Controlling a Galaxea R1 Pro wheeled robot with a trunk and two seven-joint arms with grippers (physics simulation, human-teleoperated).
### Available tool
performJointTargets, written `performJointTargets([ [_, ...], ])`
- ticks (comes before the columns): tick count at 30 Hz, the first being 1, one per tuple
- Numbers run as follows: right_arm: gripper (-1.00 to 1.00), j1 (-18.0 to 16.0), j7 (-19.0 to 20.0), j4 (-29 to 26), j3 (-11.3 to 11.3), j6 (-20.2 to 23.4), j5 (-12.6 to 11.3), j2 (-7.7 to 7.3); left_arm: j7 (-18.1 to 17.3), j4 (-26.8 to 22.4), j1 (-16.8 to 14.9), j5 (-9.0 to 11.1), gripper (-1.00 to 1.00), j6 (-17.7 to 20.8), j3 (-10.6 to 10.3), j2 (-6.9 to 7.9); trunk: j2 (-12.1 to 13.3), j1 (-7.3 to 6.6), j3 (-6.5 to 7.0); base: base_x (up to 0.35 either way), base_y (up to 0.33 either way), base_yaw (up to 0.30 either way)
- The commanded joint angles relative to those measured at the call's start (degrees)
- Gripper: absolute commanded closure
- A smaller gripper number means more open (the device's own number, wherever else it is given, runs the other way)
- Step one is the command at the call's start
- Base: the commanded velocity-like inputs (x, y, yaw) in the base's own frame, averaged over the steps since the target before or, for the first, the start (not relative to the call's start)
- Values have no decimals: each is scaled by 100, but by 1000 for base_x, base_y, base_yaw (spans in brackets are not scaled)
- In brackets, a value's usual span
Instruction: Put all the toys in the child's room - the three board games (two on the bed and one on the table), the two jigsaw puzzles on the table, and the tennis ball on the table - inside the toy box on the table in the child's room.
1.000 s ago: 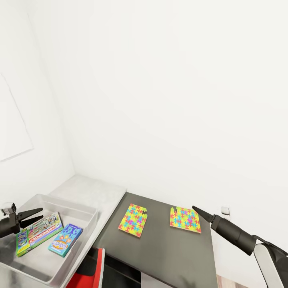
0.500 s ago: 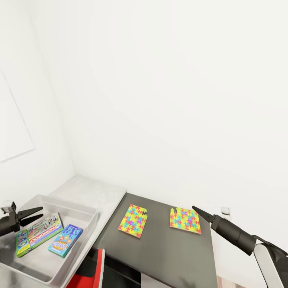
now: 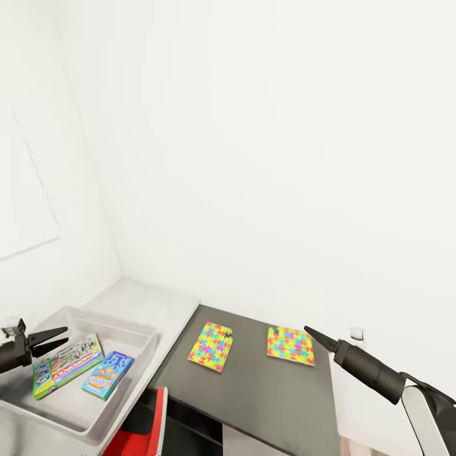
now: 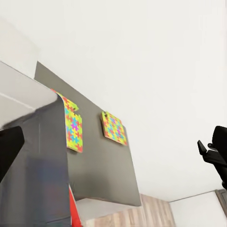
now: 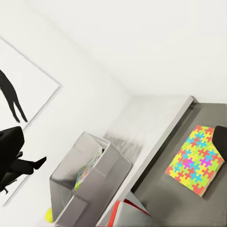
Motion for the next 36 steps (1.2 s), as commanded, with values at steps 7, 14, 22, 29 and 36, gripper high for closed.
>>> performJointTargets([
  [7, -100, -4, 12, 4, -4, 35, -19, 0, -25, -4, -4, -9, -100, 60, 2, -5, -10, 2, 0, -40, -111, 0],
  [14, -100, -4, -1, 5, -4, 36, -19, 0, -25, -10, -4, -9, -100, 59, 7, -1, -10, 2, 2, -8, -231, -67],
  [22, -100, -4, -9, 5, -4, 36, -20, 0, -25, -11, -4, -9, -100, 59, 13, 0, -10, 2, 3, -1, -73, -238],
  [29, -100, -4, -23, 5, -4, 36, -20, 0, -25, -11, -4, -9, -100, 59, 16, 0, -10, 2, 3, 0, -9, -274],
  [36, -100, -4, -30, 5, -4, 36, -20, 0, -25, -11, -4, -9, -100, 59, 17, 0, -10, 2, 3, 0, -2, -278],
])
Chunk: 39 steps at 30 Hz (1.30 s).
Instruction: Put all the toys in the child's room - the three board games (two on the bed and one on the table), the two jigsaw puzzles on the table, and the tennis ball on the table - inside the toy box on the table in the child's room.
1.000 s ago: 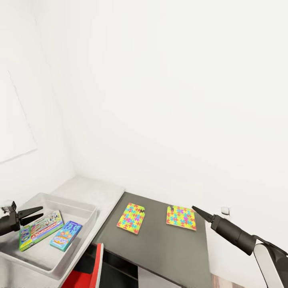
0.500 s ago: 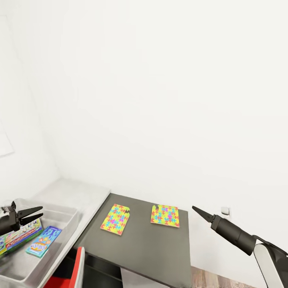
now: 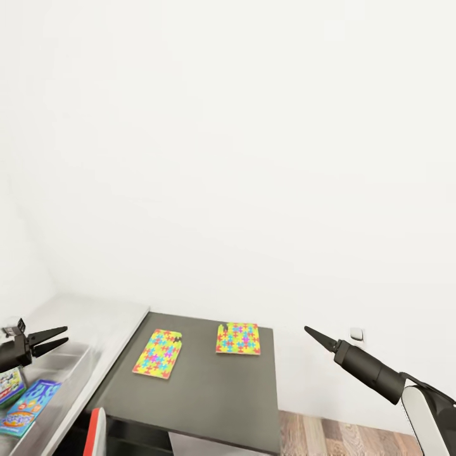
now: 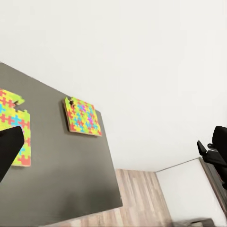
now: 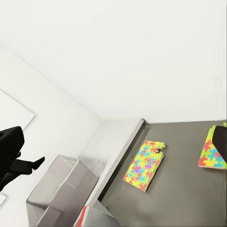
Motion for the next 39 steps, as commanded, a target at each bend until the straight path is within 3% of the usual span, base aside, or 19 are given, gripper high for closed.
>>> performJointTargets([
  [1, -100, -6, 7, 2, -3, 33, -18, 0, -24, -1, -1, -6, -100, 61, 4, 2, -9, 3, -8, 0, -1, -279],
  [28, -100, -6, 5, 2, -2, 33, -18, 0, -24, -1, -1, -6, -100, 61, 3, 2, -9, 3, -8, 0, 0, -276],
  [39, -100, -6, -1, 2, 3, 28, -1, 0, -24, -1, -1, -6, -100, 61, -4, 2, -9, 3, -8, 0, 0, -77],
])
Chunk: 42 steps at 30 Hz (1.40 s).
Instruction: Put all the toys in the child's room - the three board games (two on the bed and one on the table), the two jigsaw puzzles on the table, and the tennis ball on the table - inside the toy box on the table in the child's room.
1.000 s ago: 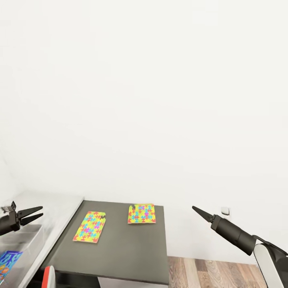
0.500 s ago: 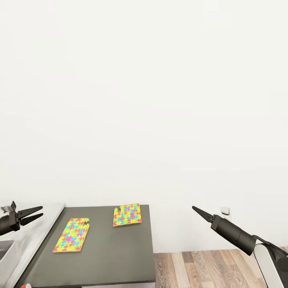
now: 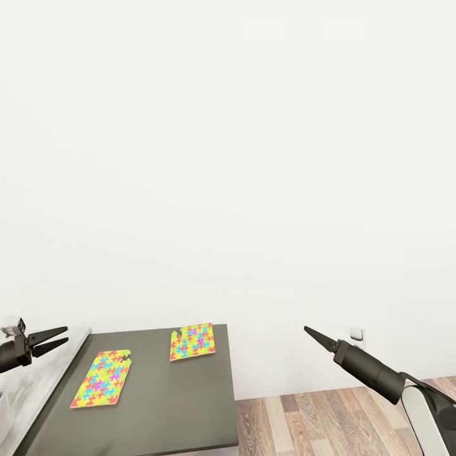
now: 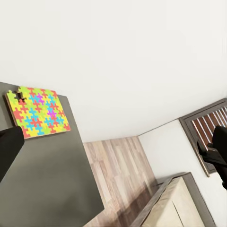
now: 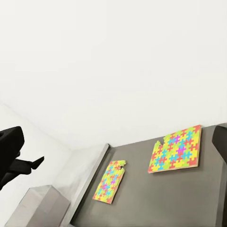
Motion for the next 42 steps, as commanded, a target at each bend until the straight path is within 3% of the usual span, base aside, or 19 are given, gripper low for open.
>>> performJointTargets([
  [1, -100, -4, 6, 1, -4, 32, -16, 0, -24, 1, -4, -8, -100, 61, 4, 0, -9, 3, -8, 0, 0, -13],
  [42, -100, -4, -4, -1, 7, -50, -26, 0, -24, 1, -4, -8, -100, 59, -15, -13, -9, 3, -8, 0, 0, -1],
])
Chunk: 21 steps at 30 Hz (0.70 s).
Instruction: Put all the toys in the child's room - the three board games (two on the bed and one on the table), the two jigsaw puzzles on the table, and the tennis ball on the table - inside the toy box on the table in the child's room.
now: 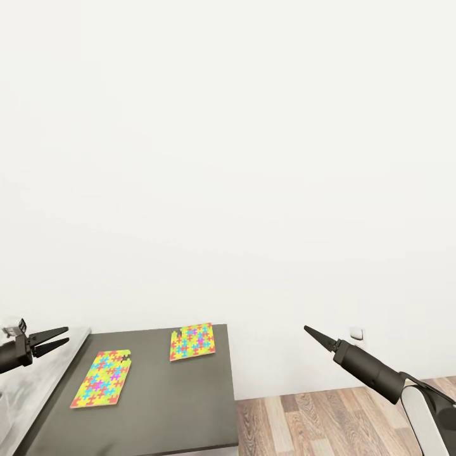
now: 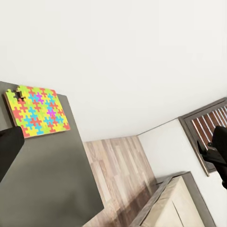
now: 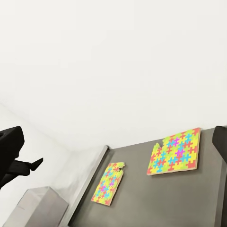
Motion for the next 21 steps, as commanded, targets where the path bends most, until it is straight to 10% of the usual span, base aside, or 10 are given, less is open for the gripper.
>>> performJointTargets([
  [1, -100, -4, 6, -1, -4, 34, -20, 0, -24, 1, -4, -8, -100, 59, 2, -6, -9, 3, -8, 0, 0, 0],
  [10, -100, -4, -8, -4, 4, 29, -10, 4, -24, -8, -13, -36, -100, 79, -63, -231, -9, 3, -8, 0, 0, 0],
  [21, -100, -4, -264, -7, 77, 25, 9, 19, 472, -389, -168, -220, -100, 402, -696, -987, -9, 3, -8, 0, 0, 0],
])
